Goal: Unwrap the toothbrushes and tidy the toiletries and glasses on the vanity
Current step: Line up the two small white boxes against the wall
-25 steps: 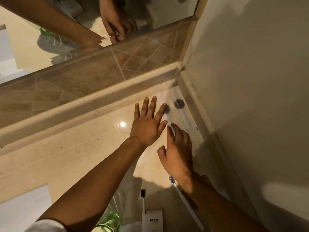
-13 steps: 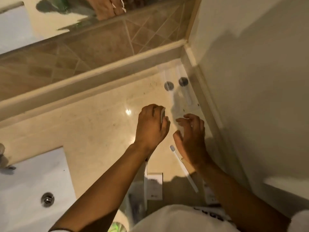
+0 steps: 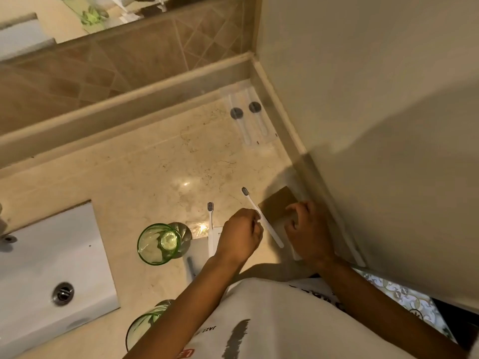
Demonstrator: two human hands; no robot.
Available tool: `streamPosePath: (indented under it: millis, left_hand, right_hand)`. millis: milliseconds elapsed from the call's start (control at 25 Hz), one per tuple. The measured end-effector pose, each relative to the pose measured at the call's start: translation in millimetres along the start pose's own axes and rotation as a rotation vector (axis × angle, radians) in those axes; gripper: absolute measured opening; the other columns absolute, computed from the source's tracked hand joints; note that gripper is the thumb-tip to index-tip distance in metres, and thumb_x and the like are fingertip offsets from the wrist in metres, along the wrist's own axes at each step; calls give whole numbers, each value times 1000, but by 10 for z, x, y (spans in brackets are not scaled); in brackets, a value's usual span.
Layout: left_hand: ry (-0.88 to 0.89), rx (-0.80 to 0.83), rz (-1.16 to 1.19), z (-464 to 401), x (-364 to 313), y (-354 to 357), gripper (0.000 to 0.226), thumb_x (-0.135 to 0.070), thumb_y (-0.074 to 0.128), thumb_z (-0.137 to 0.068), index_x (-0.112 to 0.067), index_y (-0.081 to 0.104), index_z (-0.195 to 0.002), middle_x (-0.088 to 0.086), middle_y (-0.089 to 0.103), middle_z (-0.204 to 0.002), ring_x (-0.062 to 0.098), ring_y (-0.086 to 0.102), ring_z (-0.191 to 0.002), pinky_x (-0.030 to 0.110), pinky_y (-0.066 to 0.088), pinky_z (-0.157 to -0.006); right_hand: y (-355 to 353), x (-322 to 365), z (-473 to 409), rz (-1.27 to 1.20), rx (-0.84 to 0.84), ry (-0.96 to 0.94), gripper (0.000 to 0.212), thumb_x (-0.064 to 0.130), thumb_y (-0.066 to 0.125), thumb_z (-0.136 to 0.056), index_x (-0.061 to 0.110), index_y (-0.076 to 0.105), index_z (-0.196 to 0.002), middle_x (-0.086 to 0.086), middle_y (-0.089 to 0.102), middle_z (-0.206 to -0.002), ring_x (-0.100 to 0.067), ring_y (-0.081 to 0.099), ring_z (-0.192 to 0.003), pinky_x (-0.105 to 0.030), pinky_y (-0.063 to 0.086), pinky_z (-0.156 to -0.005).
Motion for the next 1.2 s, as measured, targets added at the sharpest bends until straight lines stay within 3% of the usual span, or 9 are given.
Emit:
streamPosePath:
  millis: [120,280,400,600,720,840,920,1040,1200]
  left_hand:
    - [-37,124,91,114,-102,272,23,-14,57,-91,-12,71,-110,10,73,-101,26,68,-90,33,54,-79]
    - [-96,240,253,235,-248,617,28,-12,62,-90,-12,70,-117,10,75,-104,23,72,-88,41,60,-83]
    - [-126,232,273,263,-307,717,26,-10,62,-90,-9,73,-113,11,76,-101,24,73,-84,43,61,-81]
    - [-115,190,313,330,-312,576,30,-11,65,-89,-14,72,-118,4,76,-108,18,71,-94,26,56,-80]
    - [-163,142,416,290,-236,365,35,-6,65,-83,-18,73,-114,0,76,-105,14,71,-93,29,59,-82]
    - [-254,38,588,194,-87,63,33,-6,61,-70,-24,73,-97,1,77,-97,19,73,-91,44,62,-82]
    - [-288,-30,656,110,15,-142,32,-5,61,-68,-28,70,-89,1,76,-94,21,73,-90,48,62,-82]
    - [-312,-122,669,-60,163,-456,36,-3,63,-71,-25,72,-98,-1,76,-96,18,72,-92,47,61,-84]
    - [-301,-181,551,-361,318,-923,48,0,64,-75,-23,74,-115,1,77,-107,19,72,-97,41,60,-86]
  right_hand:
    - [-24,-164,223,120,2,71,40,16,65,-80,12,60,-119,-16,54,-119,-33,52,-106,-43,50,-88]
    - [-49,-334,452,167,95,177,61,23,65,-84,12,44,-140,-19,45,-136,-38,50,-119,-42,47,-92]
    - [37,-423,591,-59,165,302,64,21,63,-90,16,36,-147,-15,41,-143,-32,48,-125,-40,47,-97]
    - [4,-413,662,-332,51,391,53,15,66,-88,20,48,-137,-8,54,-132,-25,58,-116,-41,54,-94]
    - [-51,-209,580,-404,-1,341,46,14,66,-90,22,52,-133,-3,59,-125,-17,62,-106,-27,58,-81]
    - [-74,135,428,-395,-12,234,44,12,66,-90,22,54,-132,3,58,-123,-8,62,-93,-10,51,-65]
    - [-63,391,289,-391,-16,138,46,14,70,-87,22,55,-130,2,59,-123,-9,63,-98,-9,51,-67]
    - [-48,767,9,-377,-10,12,53,20,77,-83,20,56,-132,4,61,-121,-11,61,-104,-7,48,-70]
    - [63,1210,-495,-293,36,-122,50,15,76,-84,11,60,-131,-1,65,-121,-13,62,-92,-1,41,-62]
Point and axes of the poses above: each hand's wrist, its own z-axis away from the middle knuckle, its own y-axis out of the palm, x = y × z, the point moved 6 cm from there along -z, towards the middle knuckle
